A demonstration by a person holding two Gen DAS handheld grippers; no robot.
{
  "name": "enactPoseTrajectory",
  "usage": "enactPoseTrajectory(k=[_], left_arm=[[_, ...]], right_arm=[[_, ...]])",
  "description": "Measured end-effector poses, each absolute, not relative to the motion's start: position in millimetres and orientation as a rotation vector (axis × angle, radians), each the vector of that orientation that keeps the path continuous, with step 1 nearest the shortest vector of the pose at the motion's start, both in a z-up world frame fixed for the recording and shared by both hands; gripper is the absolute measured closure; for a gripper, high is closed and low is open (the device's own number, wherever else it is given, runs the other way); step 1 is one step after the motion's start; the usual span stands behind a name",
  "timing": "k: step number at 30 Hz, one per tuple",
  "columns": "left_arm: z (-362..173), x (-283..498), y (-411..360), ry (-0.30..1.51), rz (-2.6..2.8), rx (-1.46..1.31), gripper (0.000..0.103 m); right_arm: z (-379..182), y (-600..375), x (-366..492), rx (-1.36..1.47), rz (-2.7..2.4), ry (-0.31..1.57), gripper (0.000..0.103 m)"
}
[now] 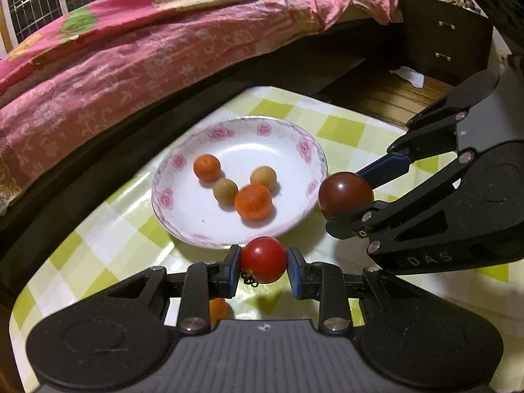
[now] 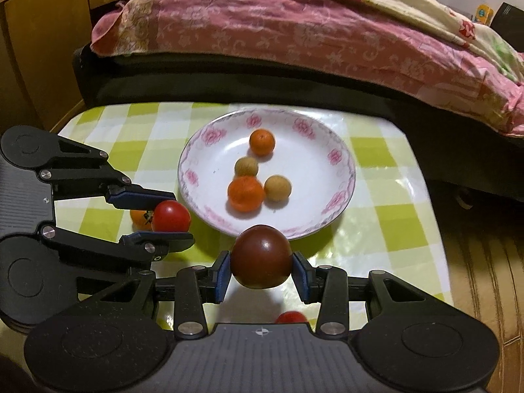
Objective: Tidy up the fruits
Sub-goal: 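Grasp the red cherry tomato with the left gripper while the right holds the purple tomato, then carry both tomatoes over the white plate and open both grippers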
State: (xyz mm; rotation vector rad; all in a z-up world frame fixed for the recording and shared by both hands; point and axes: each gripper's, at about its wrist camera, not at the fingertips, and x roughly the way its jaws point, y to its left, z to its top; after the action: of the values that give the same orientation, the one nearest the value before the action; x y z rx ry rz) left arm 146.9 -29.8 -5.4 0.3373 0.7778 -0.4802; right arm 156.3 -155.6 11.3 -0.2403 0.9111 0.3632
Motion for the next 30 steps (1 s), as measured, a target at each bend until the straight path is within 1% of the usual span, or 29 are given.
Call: enactPoseTrajectory(k=[15, 30], left_arm=[[-1, 172, -35, 0.733, -0.405, 0.319, 0.066], [-13, 186, -37, 0.747, -0.382, 0.328, 0.066]], right_arm=[[14, -162, 181, -0.18, 0.316, 0.836, 0.067], [0, -162, 198, -0.142, 0.307, 0.851, 0.067]])
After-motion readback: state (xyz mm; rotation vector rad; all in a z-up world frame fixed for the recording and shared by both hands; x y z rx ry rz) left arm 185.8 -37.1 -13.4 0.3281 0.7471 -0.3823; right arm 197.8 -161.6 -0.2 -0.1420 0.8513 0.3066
